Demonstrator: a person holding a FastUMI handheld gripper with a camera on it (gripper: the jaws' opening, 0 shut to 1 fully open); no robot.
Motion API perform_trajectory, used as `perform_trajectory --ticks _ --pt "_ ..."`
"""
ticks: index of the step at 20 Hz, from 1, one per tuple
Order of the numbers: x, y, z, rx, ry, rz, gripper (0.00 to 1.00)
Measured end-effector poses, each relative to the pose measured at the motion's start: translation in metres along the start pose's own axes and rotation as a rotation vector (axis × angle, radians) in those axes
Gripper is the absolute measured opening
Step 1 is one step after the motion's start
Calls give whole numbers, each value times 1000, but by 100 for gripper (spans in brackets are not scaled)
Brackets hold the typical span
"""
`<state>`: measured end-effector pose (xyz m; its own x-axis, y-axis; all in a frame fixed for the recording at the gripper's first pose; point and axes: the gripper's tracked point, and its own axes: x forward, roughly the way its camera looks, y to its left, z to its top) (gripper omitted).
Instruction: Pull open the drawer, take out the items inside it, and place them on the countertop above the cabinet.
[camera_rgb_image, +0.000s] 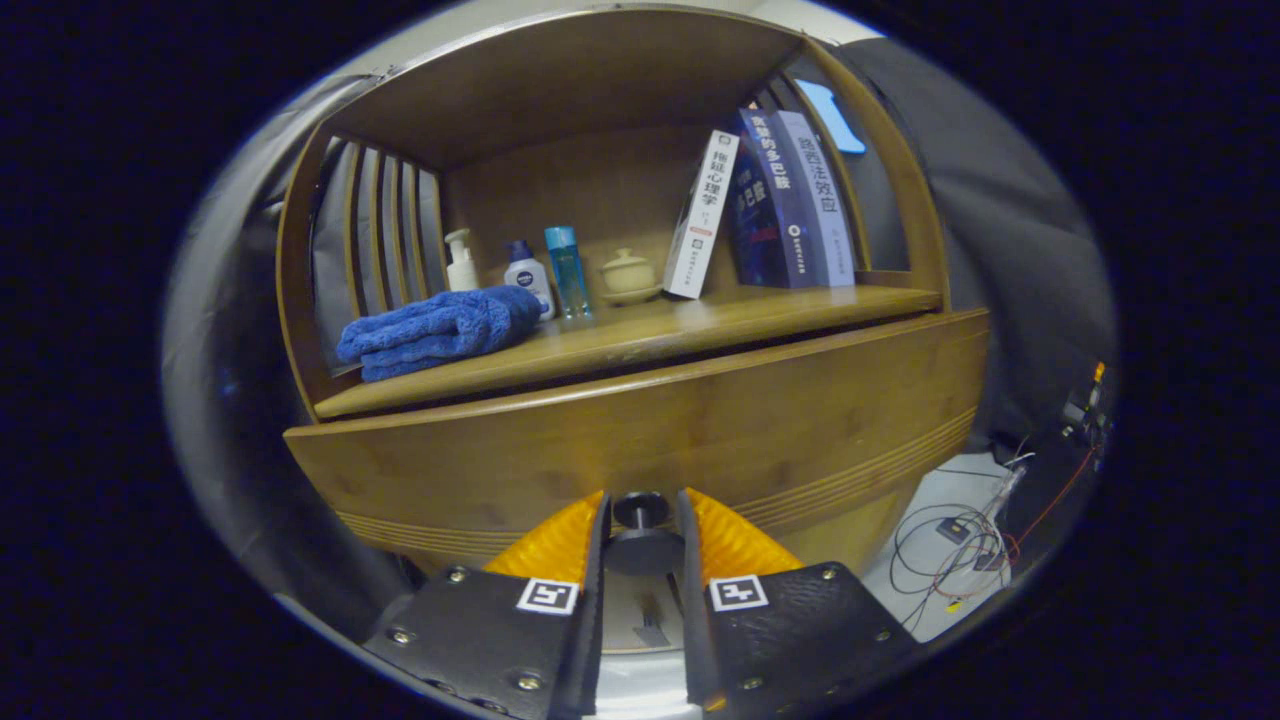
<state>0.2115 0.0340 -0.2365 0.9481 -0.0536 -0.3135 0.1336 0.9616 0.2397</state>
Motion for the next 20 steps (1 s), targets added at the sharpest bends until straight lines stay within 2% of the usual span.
perform_trajectory --ticks 6,15,17,18,19,20 --pt "-53 -10 -11 -11 -8 -41 33" --pt "-98 -12 -23 1 -2 -86 33" --pt "-108 -12 -23 13 -15 -78 34" --pt "-119 2 -24 30 -37 3 33" --pt "-135 -17 -34 5 -50 -54 26" --pt "-130 -24 -28 21 -48 -55 19"
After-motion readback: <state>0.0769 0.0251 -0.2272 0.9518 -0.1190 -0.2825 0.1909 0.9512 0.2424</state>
